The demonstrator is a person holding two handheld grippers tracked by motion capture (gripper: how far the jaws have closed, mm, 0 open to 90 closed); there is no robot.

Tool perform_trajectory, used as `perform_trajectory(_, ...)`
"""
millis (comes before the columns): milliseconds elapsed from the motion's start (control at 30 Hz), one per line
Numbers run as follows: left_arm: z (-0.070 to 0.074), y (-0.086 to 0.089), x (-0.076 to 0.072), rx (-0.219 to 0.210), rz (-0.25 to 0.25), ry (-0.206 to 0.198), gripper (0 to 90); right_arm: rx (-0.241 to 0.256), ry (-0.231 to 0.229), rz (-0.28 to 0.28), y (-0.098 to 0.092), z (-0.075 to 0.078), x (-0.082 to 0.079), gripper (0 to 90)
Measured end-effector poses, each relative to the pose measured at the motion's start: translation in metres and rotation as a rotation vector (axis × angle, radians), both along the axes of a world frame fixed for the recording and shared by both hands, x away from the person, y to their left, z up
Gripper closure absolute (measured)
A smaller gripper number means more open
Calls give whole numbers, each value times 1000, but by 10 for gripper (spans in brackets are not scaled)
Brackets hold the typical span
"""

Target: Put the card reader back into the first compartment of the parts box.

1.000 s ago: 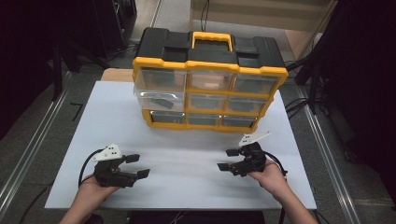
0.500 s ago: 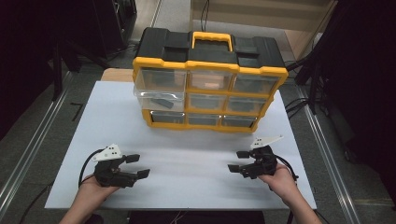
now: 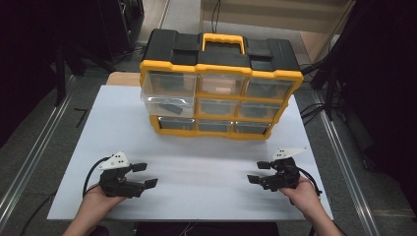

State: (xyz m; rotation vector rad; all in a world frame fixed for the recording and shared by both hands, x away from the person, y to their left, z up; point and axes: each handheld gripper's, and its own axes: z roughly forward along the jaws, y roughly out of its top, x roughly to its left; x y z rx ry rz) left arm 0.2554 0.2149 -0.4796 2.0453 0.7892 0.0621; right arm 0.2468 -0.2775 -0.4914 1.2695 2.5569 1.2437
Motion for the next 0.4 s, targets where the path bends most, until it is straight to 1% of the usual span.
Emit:
perform_trajectory(333, 0, 0, 0, 7, 4, 0, 263, -3, 7, -21, -6, -4, -5, 238)
perform_trajectory(400, -2, -1, 1, 15, 21, 2, 260, -6, 7, -28, -8, -6, -4, 223)
